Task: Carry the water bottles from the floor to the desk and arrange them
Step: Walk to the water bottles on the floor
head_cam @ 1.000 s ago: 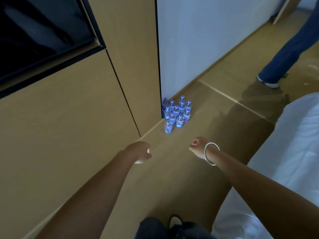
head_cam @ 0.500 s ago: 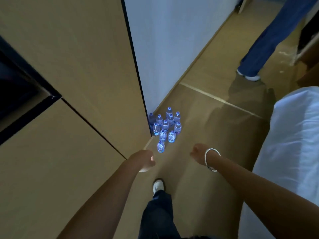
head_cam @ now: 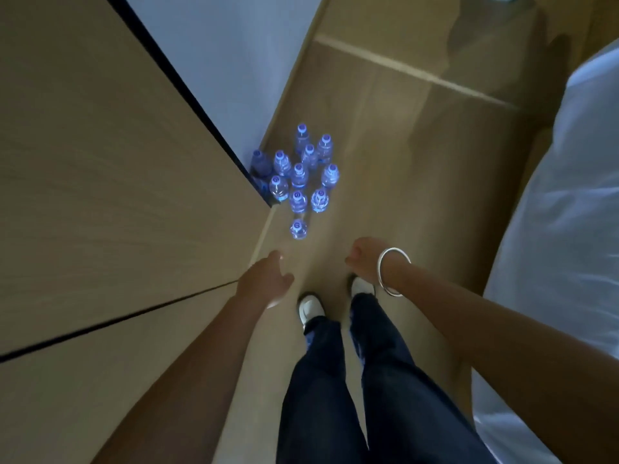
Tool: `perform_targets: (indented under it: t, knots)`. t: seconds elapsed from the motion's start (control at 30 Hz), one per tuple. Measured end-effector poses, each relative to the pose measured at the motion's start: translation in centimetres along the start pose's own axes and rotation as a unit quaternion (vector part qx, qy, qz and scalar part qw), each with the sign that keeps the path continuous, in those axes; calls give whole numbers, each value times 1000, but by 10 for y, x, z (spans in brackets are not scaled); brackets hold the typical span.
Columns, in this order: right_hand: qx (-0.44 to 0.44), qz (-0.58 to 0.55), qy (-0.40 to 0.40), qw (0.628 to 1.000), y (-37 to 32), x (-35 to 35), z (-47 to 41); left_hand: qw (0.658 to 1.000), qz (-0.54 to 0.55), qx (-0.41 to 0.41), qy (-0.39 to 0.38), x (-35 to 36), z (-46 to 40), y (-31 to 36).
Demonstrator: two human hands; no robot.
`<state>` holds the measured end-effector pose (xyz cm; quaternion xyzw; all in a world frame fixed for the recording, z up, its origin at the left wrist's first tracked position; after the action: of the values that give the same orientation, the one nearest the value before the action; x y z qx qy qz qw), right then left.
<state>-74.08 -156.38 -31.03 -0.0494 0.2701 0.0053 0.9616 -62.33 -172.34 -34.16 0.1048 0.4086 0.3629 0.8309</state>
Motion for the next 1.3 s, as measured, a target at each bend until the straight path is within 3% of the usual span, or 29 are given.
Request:
perform_targets:
  t: [0.17, 0.43, 0.63, 0.77, 1.0, 1.17, 1.3]
  knots:
    - [31, -51, -3, 998, 2, 39, -103, 993, 91, -71, 40, 62, -80, -47]
    - [41, -114, 25, 992, 5, 93, -266, 976, 141, -149, 79, 156, -212, -130]
    - [19, -122, 54, 991, -4, 123, -375, 970, 169, -142, 101, 212, -309, -161]
    - [3, -118, 81, 990, -7, 133, -433, 954, 204, -145, 167, 239, -358, -177]
    - [-52, -145, 121, 981, -21, 123, -486, 904, 286, -142, 286, 245, -391, -191]
    - [-101, -143, 133, 976, -36, 125, -512, 908, 262, -101, 310, 246, -402, -192]
    - [-118, -111, 130, 978, -39, 125, -523, 889, 281, -107, 346, 247, -399, -186]
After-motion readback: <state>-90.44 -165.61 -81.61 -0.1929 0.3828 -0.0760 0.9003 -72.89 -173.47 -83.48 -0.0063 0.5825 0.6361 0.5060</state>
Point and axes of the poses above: each hand's wrist, its own z-axis away from the middle knuckle, its own x-axis out of the palm, y = z × x, the point moved 2 cm from there along -z, towards the middle knuckle, and after that the axes turned 15 degrees about x, right-handed, at the moved point
